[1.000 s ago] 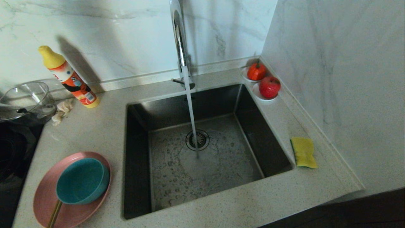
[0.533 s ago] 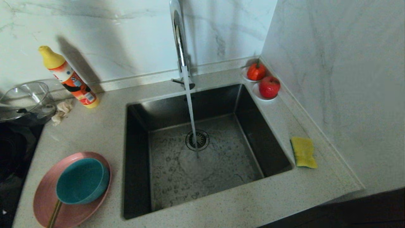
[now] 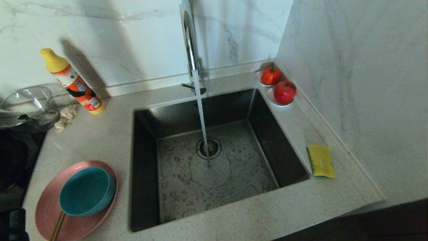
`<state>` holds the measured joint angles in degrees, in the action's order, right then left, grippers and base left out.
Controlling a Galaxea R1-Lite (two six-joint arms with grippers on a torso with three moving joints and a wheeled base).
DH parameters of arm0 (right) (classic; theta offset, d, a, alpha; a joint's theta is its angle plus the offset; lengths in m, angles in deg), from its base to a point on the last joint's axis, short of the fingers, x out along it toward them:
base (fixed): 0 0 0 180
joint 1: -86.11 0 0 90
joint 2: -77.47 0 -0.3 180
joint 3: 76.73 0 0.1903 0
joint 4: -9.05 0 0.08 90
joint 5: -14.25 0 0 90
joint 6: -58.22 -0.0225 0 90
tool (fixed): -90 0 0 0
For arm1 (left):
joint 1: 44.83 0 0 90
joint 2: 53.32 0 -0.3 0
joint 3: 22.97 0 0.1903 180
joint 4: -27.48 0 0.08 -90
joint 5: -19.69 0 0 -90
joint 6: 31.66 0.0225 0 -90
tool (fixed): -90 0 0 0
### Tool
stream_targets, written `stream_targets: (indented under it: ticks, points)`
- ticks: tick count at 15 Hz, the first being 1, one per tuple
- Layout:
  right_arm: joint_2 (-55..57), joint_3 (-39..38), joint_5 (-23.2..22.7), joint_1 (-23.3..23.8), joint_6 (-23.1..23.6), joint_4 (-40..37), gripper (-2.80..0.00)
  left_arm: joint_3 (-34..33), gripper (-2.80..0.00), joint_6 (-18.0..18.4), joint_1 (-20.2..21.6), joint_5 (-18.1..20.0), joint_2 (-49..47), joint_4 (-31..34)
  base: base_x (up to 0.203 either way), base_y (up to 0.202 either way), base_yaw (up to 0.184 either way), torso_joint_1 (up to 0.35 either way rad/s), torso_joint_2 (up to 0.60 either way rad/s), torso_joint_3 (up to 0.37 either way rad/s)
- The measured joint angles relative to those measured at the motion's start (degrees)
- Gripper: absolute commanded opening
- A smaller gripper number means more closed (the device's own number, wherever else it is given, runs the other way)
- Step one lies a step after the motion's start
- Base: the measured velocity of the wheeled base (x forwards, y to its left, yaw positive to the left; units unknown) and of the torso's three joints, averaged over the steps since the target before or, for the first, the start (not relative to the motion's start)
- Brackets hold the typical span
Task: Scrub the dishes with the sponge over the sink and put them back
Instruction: Rinse the chopsticks
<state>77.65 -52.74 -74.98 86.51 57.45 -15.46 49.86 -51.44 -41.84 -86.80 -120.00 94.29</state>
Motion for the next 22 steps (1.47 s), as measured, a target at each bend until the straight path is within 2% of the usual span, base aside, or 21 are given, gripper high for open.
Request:
stream_targets:
  ticks: [2, 5, 8, 11, 14, 17, 22]
  points:
    - [0.0, 0.0, 0.0, 0.0, 0.0, 0.0, -2.8, 0.2, 0.0, 0.8, 3.7, 1.3, -1.4, 0.3, 0.0, 0.0, 0.0, 0.0, 0.0, 0.0]
    - [0.0, 0.0, 0.0, 0.0, 0.0, 0.0, -2.8, -1.5, 0.0, 0.6, 5.4, 2.9, -2.7, 1.4, 0.0, 0.0, 0.0, 0.0, 0.0, 0.0]
    - [0.0, 0.0, 0.0, 0.0, 0.0, 0.0, -2.8, -2.3, 0.0, 0.4, 5.8, 9.1, -2.9, 4.1, 0.0, 0.0, 0.0, 0.0, 0.0, 0.0]
    - [0.0, 0.0, 0.0, 0.0, 0.0, 0.0, -2.8, -2.4, 0.0, -0.7, 5.8, 12.6, -3.3, 8.1, 0.0, 0.0, 0.0, 0.0, 0.0, 0.0]
    - [0.0, 0.0, 0.0, 0.0, 0.0, 0.0, -2.8, -2.0, 0.0, -2.5, 5.8, 18.1, -3.8, 12.0, 0.0, 0.0, 0.0, 0.0, 0.0, 0.0]
    - [0.0, 0.0, 0.0, 0.0, 0.0, 0.0, -2.8, -2.8, 0.0, -3.5, 5.8, 18.2, -4.4, 15.1, 0.0, 0.0, 0.0, 0.0, 0.0, 0.0]
    - [0.0, 0.0, 0.0, 0.0, 0.0, 0.0, -2.8, -5.4, 0.0, -5.7, 8.0, 17.9, -7.1, 12.2, 0.0, 0.0, 0.0, 0.0, 0.0, 0.0]
